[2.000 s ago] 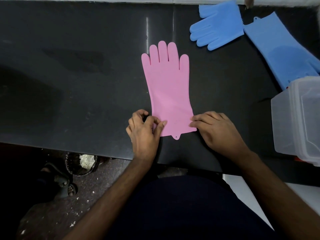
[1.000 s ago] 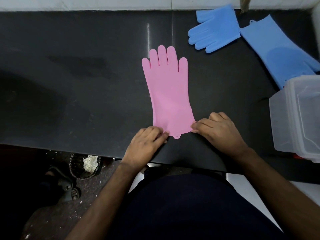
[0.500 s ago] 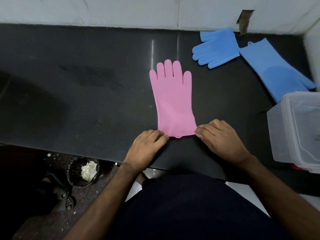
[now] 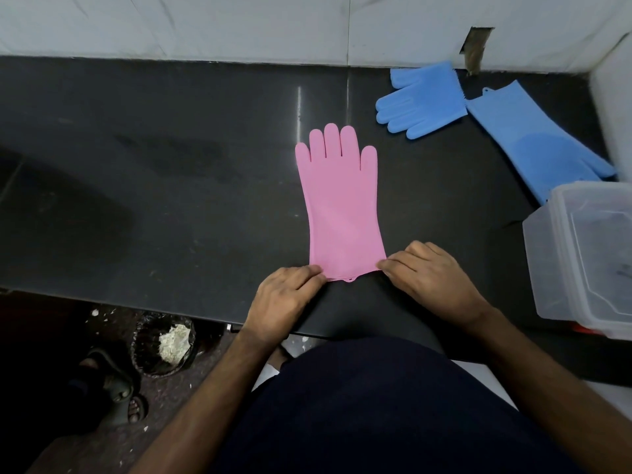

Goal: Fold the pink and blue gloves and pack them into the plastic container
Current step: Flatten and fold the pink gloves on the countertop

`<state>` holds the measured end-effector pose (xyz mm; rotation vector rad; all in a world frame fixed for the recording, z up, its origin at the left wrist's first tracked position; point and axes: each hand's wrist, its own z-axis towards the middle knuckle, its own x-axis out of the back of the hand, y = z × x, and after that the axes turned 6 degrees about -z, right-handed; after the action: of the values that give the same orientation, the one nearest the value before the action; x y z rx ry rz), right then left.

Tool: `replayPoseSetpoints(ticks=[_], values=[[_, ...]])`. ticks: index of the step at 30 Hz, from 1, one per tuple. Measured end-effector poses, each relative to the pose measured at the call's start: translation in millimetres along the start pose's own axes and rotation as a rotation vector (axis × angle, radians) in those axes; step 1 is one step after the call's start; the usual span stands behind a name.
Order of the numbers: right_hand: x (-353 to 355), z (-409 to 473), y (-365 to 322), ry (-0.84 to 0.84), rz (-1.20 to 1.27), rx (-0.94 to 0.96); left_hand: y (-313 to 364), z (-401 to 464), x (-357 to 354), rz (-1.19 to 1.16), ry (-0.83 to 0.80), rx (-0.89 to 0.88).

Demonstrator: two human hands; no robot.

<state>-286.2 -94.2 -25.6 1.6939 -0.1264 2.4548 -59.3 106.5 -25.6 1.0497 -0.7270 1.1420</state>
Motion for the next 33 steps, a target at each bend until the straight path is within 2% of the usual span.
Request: replayPoseSetpoints(ticks=[7,16,25,33], values=[[-5.8,-5.5,0.4,-0.046,0.027,0.007,-1.8,-0.9,-2.1,0.063,0.033,-0.057],[-12.8,-12.6,4.1,-0.018,-0.012,0.057,-4.9,4.5,-2.0,0.052,0.009,-0.072],[-11.0,-7.8,7.1,-0.006,-0.067,0.127,-6.5,4.7,-4.1,0.077,-0.102,-0.137],[2.8,3.5,6.6,0.046,-0.203,0.123,-1.1,19.5,-2.5,0.028,0.044,-0.109]])
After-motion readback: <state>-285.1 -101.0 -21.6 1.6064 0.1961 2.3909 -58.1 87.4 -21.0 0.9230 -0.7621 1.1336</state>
